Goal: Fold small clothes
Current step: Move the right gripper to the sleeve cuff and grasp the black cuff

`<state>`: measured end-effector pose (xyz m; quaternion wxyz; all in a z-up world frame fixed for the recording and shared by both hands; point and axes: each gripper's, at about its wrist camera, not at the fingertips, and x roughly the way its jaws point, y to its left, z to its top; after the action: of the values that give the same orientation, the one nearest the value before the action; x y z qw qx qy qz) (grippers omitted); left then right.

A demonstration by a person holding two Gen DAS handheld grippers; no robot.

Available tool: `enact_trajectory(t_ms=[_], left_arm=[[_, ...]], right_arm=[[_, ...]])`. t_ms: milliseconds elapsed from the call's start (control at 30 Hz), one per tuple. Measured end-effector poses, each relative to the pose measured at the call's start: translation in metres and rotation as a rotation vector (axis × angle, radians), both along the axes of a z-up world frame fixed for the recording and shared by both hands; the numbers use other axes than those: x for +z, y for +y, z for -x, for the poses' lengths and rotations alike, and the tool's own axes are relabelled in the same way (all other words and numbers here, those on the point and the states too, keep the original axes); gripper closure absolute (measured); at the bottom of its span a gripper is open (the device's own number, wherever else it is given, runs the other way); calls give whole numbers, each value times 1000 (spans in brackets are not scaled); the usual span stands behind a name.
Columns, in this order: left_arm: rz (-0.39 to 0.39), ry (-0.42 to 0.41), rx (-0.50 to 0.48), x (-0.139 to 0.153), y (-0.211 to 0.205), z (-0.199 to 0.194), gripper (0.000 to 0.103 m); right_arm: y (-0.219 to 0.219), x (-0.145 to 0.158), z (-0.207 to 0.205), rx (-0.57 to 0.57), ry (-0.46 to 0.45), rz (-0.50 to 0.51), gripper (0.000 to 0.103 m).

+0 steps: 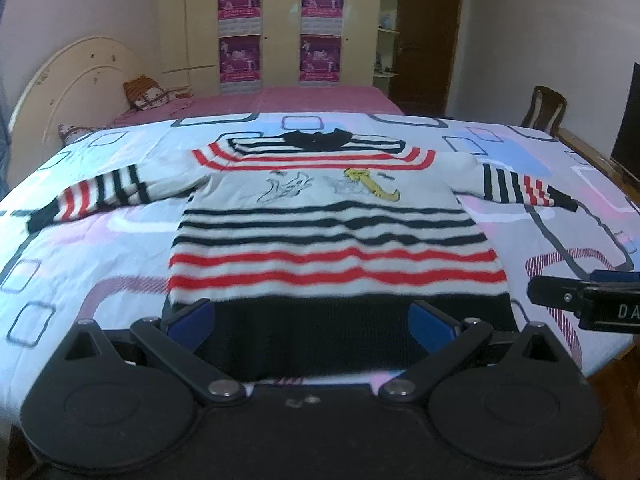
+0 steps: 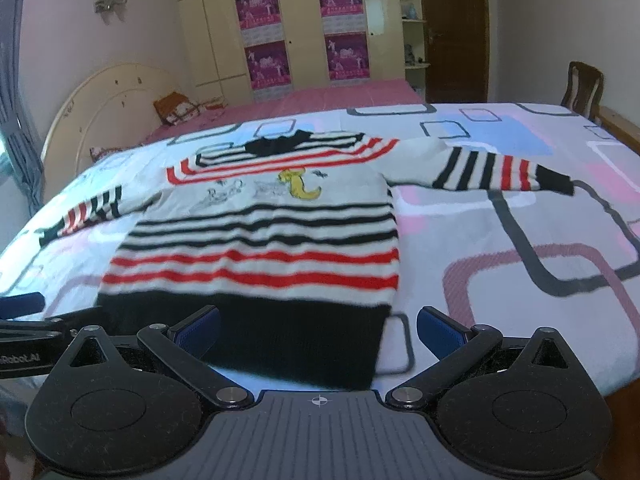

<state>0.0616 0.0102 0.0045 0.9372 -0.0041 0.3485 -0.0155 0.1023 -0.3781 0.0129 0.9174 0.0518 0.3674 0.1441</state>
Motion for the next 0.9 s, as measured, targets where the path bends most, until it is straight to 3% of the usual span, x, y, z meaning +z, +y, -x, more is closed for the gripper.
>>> enact_trajectory(t_ms=[167,300,600,900], left_arm=[[31,-14,-38,-1,7,-34,0],[-25,-31,-61,-3,7,-63,0],[45,-20,-97,-2,25,-123,0],[55,4,-136,-16,-7,-175,1]], right_arm=[[9,1,-33,-43,-17,11,0],[13,0,-63,-87,-24,13,0],[21,0,-114,-164,-48,6,0],[-7,-4,-157,-246,-57,56,0]])
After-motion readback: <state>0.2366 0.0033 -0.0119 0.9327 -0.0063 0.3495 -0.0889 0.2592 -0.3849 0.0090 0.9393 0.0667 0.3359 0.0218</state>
